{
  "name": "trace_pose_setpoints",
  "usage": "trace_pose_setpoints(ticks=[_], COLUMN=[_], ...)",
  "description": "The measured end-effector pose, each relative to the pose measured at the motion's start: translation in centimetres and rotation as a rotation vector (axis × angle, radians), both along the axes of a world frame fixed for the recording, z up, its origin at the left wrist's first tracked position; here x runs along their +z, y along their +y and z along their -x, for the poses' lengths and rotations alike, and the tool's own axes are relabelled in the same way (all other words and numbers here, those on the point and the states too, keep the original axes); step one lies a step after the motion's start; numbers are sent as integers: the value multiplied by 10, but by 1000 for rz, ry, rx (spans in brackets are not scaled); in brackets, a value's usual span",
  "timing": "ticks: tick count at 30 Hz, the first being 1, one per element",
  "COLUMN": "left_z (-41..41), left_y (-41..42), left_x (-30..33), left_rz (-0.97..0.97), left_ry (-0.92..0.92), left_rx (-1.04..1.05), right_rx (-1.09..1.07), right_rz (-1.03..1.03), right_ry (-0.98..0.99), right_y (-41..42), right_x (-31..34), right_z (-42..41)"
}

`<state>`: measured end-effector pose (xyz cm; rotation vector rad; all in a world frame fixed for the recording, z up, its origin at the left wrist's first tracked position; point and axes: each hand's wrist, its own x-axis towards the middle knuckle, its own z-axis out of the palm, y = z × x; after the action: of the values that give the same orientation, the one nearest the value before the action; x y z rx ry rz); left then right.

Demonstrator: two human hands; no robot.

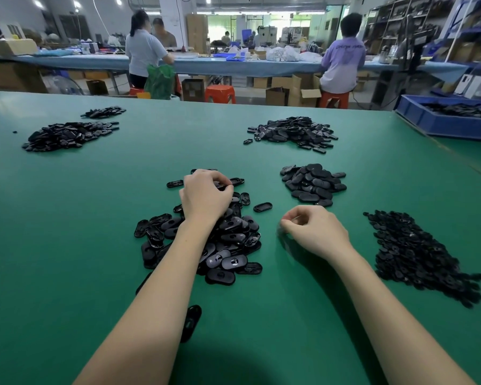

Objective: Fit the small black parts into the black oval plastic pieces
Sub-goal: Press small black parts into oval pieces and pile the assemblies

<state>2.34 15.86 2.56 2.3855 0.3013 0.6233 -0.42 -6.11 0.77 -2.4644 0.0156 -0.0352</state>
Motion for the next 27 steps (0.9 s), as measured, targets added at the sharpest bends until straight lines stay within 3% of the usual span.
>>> trace_pose_setpoints(ticks=[6, 17, 21, 27], left_z=[-2, -1, 2, 13], left_y=[5, -12, -42, -90], left_x=[7, 12, 14, 10], left_rz=[286, 407, 725, 956], left_ry=[-49, -49, 37, 189], left_rx=[-77, -201, -393, -542], right_rx=[1, 71, 67, -157], right_rz=[-1, -94, -204, 23], right_ry=[6, 33, 52, 110], right_y=[1, -5, -21, -81], right_x=[2, 11, 26, 49], right_z=[1, 4, 6, 7])
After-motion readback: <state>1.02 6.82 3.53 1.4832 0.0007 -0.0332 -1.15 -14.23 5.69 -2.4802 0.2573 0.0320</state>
